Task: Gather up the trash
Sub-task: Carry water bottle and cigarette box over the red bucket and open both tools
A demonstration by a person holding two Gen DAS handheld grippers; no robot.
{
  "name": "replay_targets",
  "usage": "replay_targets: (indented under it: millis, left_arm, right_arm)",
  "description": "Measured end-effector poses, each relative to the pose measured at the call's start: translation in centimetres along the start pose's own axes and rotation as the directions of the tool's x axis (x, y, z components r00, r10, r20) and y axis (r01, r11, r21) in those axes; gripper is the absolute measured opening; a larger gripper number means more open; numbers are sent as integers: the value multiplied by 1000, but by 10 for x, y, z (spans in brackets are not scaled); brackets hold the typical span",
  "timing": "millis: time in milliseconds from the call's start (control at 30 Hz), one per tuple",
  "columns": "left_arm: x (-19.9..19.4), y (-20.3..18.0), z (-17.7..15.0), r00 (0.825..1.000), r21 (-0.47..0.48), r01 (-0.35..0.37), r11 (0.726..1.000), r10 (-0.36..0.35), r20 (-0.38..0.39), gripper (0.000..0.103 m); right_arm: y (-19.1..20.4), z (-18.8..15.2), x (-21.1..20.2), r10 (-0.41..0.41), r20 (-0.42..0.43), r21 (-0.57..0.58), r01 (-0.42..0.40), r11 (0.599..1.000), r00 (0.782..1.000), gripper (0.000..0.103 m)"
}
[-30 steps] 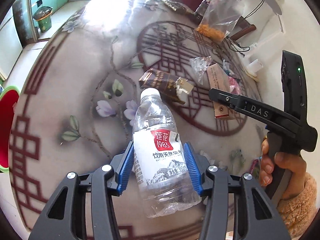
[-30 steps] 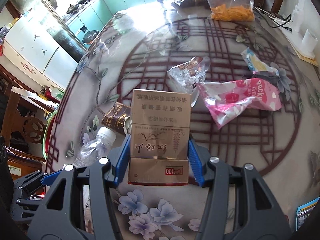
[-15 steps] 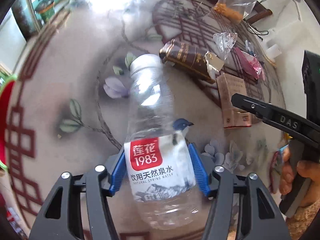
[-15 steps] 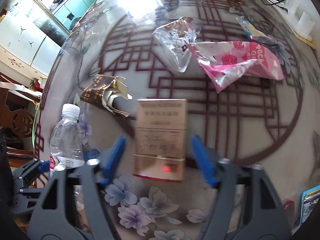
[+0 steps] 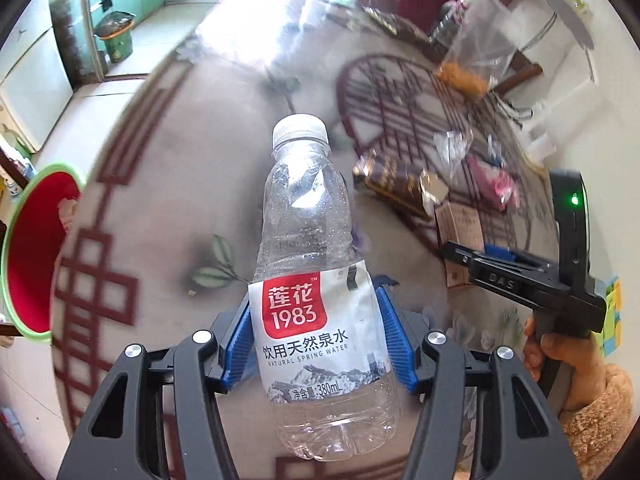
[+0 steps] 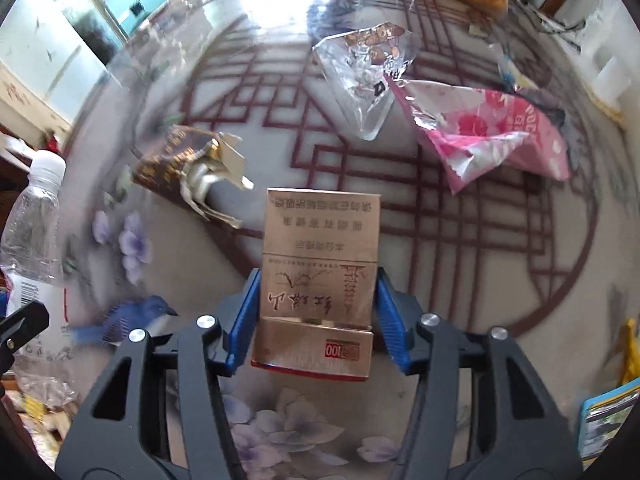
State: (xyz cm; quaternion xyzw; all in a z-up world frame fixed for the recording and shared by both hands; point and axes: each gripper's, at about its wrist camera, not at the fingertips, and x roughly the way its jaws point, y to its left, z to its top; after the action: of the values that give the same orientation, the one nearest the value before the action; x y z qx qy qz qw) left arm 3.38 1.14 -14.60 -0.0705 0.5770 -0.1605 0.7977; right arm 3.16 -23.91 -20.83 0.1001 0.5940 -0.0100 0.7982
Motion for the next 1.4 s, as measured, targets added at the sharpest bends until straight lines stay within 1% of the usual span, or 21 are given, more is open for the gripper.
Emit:
replay_targets:
  millis: [100,200,333,467,600,700,867,1033,1400]
  left_arm:
    - [-13,12,6,999,-22,5,1000,-4,38,55]
    - [-25,25,11,997,-15,-1,1000,2,75,55]
    - [-35,44,17,995,5,-10,1000,9,101,55]
    - [-46,67,21,993,15,-22,1000,20,120,55]
    - [-54,93,23,992,29,-29,999,25,126,55]
    - [-59,115,24,992,28,-32,999,28,125,55]
    - [-66,154,25,992,12,-42,999,41,121,55]
    - [-70,185,23,992,-6,-52,999,53,115,55]
    - [-72,236,21,991,-63,-76,995,82,101,55]
  right_arm:
    - [1,5,-20,12,61,22,-13,1000,998,53]
    - [8,11,-39,10,108,26,-13,1000,994,53]
    - [29,15,-62,-3,160,18,1,1000,987,53]
    - [51,16,-74,-5,193,17,1,1000,981,53]
    - [88,18,-85,0,224,8,-2,1000,975,53]
    - [114,17,-86,-1,238,-1,1,1000,971,53]
    - [149,12,-85,9,242,-12,-7,1000,970,53]
    - [183,10,-83,19,242,-39,-10,999,970,53]
    - [248,16,-76,64,223,-129,-35,991,973,53]
